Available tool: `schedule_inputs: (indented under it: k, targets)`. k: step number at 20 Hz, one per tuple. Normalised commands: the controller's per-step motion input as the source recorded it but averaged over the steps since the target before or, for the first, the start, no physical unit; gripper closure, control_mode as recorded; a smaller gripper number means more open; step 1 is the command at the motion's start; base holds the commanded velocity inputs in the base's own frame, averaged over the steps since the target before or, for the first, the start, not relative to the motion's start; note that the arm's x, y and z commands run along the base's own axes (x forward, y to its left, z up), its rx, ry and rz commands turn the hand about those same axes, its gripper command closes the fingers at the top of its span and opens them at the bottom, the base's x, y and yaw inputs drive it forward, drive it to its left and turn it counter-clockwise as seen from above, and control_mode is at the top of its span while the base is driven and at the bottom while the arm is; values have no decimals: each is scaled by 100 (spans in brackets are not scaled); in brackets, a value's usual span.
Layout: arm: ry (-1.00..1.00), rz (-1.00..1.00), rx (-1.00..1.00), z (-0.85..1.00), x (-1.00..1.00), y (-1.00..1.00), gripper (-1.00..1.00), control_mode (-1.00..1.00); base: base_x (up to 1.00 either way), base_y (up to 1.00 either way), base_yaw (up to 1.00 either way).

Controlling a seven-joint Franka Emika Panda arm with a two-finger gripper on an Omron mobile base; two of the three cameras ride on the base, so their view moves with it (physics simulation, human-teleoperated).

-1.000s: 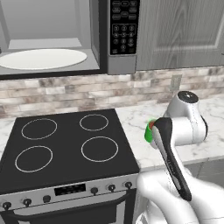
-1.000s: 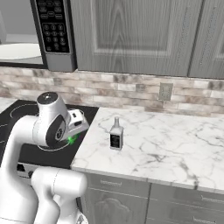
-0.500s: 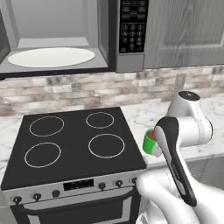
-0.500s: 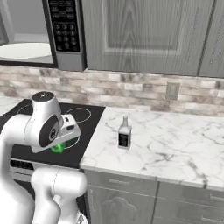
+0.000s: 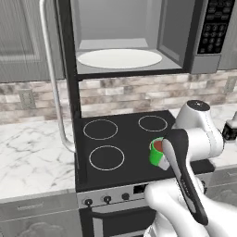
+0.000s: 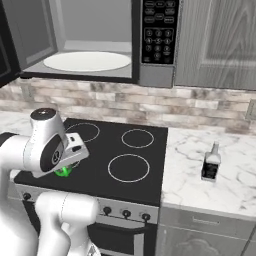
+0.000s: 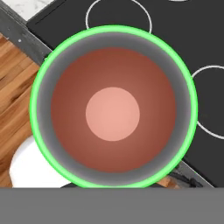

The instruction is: Place the microwavable item in the microwave. Then, close the microwave door and press the start button.

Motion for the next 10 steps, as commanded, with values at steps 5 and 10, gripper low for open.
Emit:
schedule_inputs:
  k: [5, 10]
  targets:
    - [0, 0, 0, 0, 0, 0, 100, 100, 40, 12, 1]
    - [0, 0, 0, 0, 0, 0, 100, 100, 29, 0, 4]
